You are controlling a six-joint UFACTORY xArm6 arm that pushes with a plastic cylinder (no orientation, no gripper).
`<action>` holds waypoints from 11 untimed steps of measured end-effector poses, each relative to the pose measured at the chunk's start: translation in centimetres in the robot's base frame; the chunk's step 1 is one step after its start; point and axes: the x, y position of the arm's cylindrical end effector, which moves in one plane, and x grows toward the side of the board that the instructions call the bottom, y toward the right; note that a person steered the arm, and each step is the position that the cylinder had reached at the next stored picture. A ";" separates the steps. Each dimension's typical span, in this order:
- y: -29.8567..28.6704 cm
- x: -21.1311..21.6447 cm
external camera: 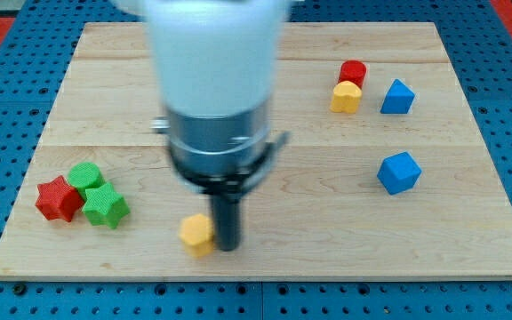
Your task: Make a diagonal line out of blue blocks and the red circle
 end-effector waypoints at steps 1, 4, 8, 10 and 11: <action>-4.8 -3.3; 19.6 -2.2; 23.3 -13.8; 21.6 -21.7; 21.6 -23.2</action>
